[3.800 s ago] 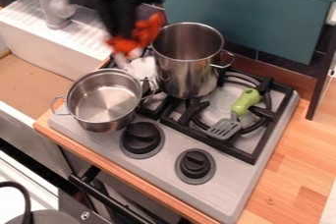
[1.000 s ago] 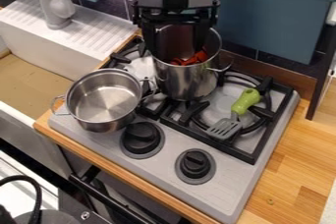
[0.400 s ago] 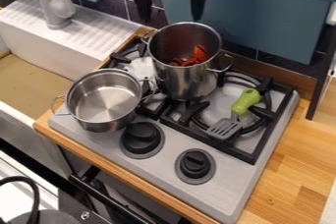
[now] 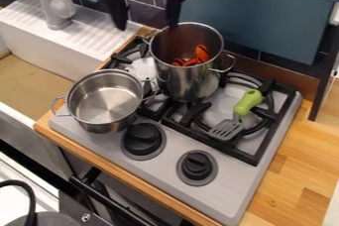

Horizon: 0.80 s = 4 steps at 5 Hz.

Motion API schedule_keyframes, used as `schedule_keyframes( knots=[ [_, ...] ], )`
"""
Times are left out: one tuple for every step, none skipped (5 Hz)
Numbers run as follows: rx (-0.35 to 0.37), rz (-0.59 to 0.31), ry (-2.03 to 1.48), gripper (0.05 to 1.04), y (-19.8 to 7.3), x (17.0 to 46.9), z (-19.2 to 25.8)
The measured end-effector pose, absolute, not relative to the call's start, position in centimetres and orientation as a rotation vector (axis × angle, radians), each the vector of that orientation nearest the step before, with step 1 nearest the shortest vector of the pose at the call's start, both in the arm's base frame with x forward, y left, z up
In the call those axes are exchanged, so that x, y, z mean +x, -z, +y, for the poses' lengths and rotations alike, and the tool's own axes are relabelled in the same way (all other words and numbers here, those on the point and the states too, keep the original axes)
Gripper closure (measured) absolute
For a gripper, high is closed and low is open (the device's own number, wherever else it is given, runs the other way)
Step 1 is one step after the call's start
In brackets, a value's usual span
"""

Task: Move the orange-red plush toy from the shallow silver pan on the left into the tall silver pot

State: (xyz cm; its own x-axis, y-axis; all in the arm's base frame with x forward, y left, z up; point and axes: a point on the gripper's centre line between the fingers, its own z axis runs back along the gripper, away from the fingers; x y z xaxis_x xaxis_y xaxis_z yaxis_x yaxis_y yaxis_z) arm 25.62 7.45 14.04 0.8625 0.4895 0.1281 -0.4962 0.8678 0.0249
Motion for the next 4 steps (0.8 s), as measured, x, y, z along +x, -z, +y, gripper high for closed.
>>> schedule_keyframes(
  knots=[
    [0.077, -0.133, -0.457, 0.083, -13.3, 23.6, 8.6],
    [0.075, -0.125, -0.419, 0.083, -12.5, 21.7, 10.0],
    [0.074, -0.124, -0.397, 0.083, -11.3, 20.7, 11.0],
    [0.098, -0.140, -0.391, 0.083, -10.1, 20.2, 11.5]
  ],
)
